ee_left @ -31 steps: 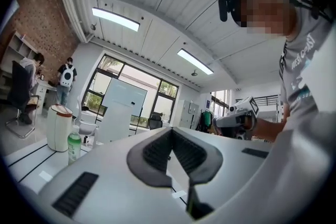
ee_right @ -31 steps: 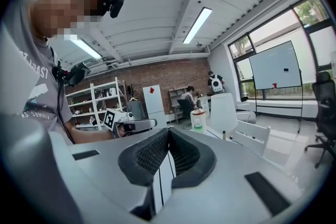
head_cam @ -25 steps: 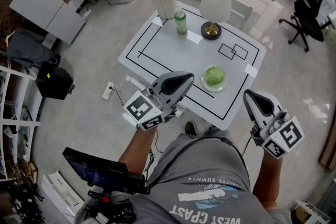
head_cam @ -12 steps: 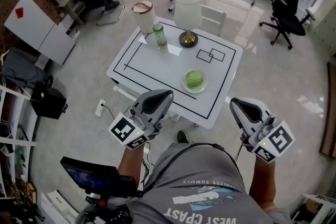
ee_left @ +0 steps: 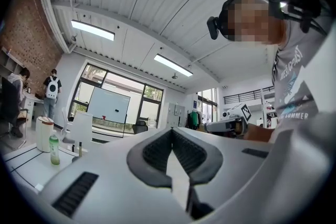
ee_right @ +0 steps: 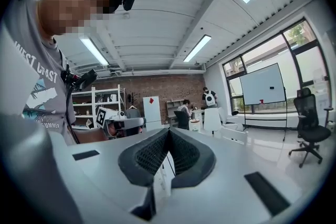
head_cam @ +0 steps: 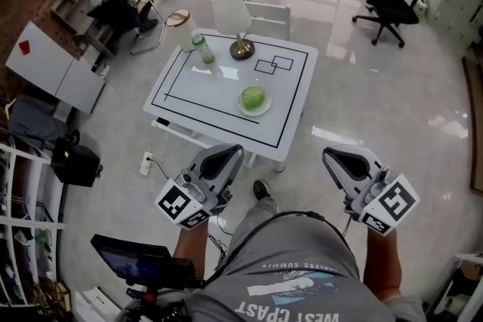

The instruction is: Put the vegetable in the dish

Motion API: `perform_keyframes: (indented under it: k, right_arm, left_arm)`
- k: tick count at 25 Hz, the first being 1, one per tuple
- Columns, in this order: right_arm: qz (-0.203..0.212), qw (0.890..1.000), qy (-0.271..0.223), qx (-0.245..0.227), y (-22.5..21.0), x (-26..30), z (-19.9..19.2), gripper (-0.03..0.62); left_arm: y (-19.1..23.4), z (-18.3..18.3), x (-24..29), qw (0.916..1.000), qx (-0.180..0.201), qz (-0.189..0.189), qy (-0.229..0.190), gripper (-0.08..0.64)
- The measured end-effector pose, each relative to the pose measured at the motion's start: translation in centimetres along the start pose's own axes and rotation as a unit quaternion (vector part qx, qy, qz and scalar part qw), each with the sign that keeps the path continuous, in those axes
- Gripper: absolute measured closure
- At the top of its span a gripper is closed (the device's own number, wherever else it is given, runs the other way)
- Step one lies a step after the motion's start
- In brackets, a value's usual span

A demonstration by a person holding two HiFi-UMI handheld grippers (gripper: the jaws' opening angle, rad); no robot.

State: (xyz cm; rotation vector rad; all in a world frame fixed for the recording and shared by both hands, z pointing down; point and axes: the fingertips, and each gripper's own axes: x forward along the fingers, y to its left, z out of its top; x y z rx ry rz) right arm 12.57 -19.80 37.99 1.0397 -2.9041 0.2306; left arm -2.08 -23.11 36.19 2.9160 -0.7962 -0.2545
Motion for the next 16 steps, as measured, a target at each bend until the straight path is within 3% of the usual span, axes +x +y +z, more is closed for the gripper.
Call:
perform_keyframes:
  k: [9, 16]
  right_arm:
    - [0.018, 1.0, -0.005, 0.006, 3.8, -5.7, -1.5, 0.586]
    - [0.027, 1.0, -0.008, 0.01, 4.1, -6.5, -2.0, 0.586]
  left_arm:
    - [-6.3, -1.8, -4.1, 0.9983, 0.023, 0.042, 0.034, 0.552]
    - [-7.9, -1.7, -5.3, 0.9971, 0.031, 0.058, 0.038, 0.552]
